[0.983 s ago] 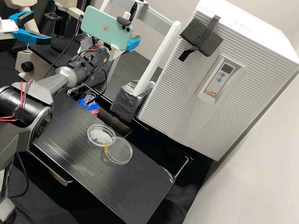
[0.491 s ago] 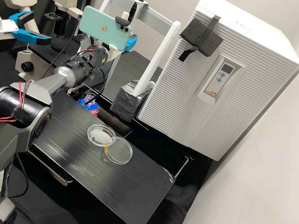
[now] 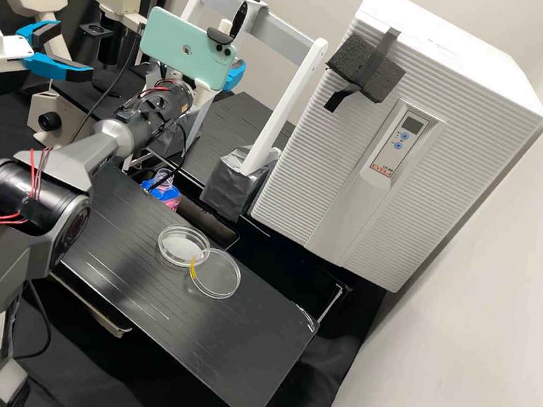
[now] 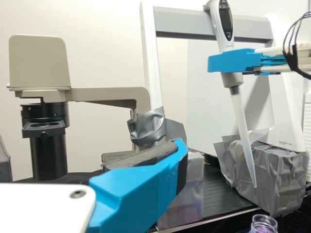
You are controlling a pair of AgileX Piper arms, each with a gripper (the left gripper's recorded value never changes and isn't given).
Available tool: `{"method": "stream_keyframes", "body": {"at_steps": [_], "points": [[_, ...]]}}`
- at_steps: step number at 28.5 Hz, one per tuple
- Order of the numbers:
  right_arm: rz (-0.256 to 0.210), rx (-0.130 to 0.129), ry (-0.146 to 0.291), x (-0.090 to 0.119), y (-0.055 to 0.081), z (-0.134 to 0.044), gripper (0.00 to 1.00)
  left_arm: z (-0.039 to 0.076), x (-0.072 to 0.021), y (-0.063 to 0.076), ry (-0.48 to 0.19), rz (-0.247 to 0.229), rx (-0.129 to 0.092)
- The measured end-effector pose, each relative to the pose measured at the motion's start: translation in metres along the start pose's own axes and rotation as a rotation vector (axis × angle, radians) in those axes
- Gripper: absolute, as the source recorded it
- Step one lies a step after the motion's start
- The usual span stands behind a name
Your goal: Use the pipette
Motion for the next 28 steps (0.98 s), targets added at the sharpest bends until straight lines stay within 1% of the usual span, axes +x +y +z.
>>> {"method": "stream_keyframes", "body": {"at_steps": [5,9,17,22,23,25,26,28], "points": [[-0.001,0.0,0.001,0.0,0.0,0.0,0.0,0.0,0.0,0.0,0.0,0.0,0.0],[-0.001,-0.001,0.001,0.0,0.0,0.0,0.0,-0.003,-0.001,0.0,0.009,-0.002,0.001],[-0.004,-0.001,0.0,0.0,0.001,-0.001,0.0,-0.003,-0.0014,-0.001,0.015,-0.008,0.0],[0.002,-0.002,-0.007,0.001,0.004,0.002,0.0,-0.003,-0.0014,-0.001,0.015,-0.008,0.0],[0.007,-0.001,-0.008,0.0,0.006,0.002,0.0,-0.003,-0.0014,-0.001,0.015,-0.008,0.0],[0.007,0.01,-0.005,-0.001,0.007,0.001,0.0,-0.003,-0.0014,-0.001,0.015,-0.008,0.0],[0.015,0.021,0.004,-0.004,0.011,-0.002,0.0,-0.003,-0.0014,-0.001,0.015,-0.008,0.0],[0.023,0.024,0.012,-0.007,0.015,-0.005,0.0,-0.003,-0.0014,-0.001,0.015,-0.008,0.0]]}}
